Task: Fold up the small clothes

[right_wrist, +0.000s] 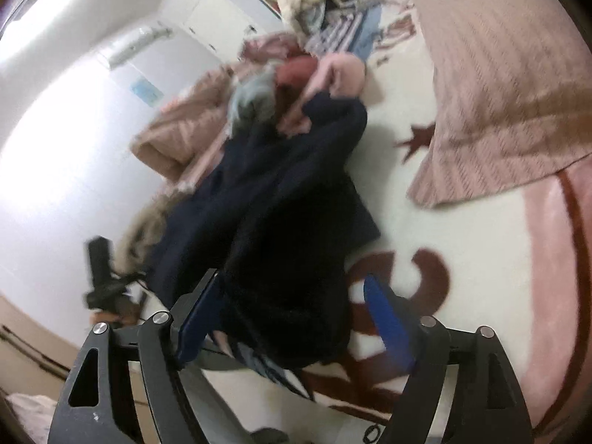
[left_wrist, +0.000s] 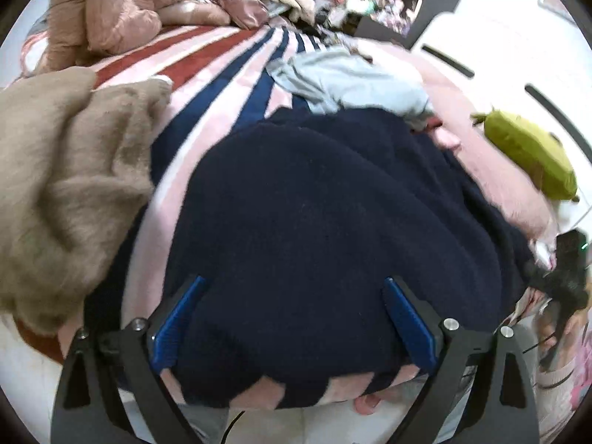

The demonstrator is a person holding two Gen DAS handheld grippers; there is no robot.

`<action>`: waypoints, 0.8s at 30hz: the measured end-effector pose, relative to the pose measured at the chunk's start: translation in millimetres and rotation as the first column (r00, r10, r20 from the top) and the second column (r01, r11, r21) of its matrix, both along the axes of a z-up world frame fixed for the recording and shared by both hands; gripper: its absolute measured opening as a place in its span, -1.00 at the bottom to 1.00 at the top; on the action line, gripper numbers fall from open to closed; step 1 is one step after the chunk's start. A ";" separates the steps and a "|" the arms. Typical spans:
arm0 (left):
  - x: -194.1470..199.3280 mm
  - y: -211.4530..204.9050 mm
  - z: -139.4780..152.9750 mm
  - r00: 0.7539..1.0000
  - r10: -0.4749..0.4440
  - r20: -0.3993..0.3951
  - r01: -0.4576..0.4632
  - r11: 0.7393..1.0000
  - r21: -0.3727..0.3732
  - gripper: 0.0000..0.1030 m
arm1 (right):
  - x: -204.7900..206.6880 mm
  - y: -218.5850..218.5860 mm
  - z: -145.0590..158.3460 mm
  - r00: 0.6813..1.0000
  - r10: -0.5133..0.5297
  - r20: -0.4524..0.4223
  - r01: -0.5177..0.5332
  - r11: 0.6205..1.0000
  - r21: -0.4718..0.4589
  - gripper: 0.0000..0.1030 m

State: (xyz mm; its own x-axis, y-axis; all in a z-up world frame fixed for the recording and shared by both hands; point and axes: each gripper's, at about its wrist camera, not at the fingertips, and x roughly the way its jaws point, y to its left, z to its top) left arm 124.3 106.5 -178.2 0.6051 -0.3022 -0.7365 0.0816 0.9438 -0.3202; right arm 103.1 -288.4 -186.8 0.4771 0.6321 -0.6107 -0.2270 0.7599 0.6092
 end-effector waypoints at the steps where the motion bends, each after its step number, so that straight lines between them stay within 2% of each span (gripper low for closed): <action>1: -5.2 3.6 3.5 1.000 0.016 0.012 -0.016 1.000 -0.019 0.82 | 2.5 8.2 -1.6 1.000 0.019 0.005 -0.019 1.000 0.020 0.46; 4: -27.4 16.1 17.4 0.997 0.051 0.053 -0.048 0.997 -0.066 0.82 | -0.2 9.5 4.0 0.999 0.018 0.026 -0.021 0.996 0.083 0.46; 7: -46.1 22.1 19.9 0.999 0.032 0.042 -0.025 0.988 -0.153 0.83 | -10.1 2.8 8.0 0.998 0.047 0.035 -0.050 0.997 0.066 0.47; 9: -49.2 20.2 10.0 1.000 0.001 0.015 0.002 0.974 -0.227 0.84 | -12.1 7.1 5.9 0.999 0.040 0.022 -0.041 0.999 0.029 0.50; 11: -46.8 14.7 -2.0 1.000 -0.005 -0.007 0.003 0.962 -0.273 0.84 | -9.6 11.8 2.3 0.999 -0.010 0.036 0.012 0.998 -0.068 0.49; 12: -44.3 11.2 -8.0 1.000 0.004 -0.013 -0.008 0.956 -0.293 0.84 | -4.9 16.6 -0.2 0.998 -0.041 0.043 0.046 0.992 -0.115 0.31; 13: -42.9 9.3 -11.7 1.000 0.008 -0.015 -0.012 0.951 -0.308 0.84 | -0.1 20.5 -4.3 0.997 -0.064 0.042 0.068 0.990 -0.122 -0.29; 14: -41.4 7.6 -14.0 1.000 0.005 -0.012 -0.009 0.946 -0.325 0.84 | 2.7 20.6 -7.6 0.996 -0.082 0.037 0.086 0.991 -0.100 -0.43; 16: -40.4 8.1 -16.6 1.000 0.018 -0.003 -0.018 0.935 -0.354 0.84 | 1.0 19.3 -4.2 0.993 -0.093 0.075 0.102 0.986 -0.134 -0.69; 17: -39.2 9.4 -16.7 1.000 0.030 0.002 -0.027 0.931 -0.364 0.84 | -2.5 16.7 -1.6 0.991 -0.094 0.091 0.107 0.983 -0.152 -0.74; 21: -33.1 11.7 -19.7 0.999 0.051 0.018 -0.038 0.909 -0.415 0.84 | -13.9 -2.1 -5.8 0.988 -0.144 0.057 0.151 0.978 -0.145 -0.86; 24: -24.8 11.6 -24.6 0.996 0.086 0.017 -0.071 0.907 -0.414 0.85 | -22.8 -5.9 -5.6 0.982 -0.181 0.049 0.187 0.967 -0.171 -0.88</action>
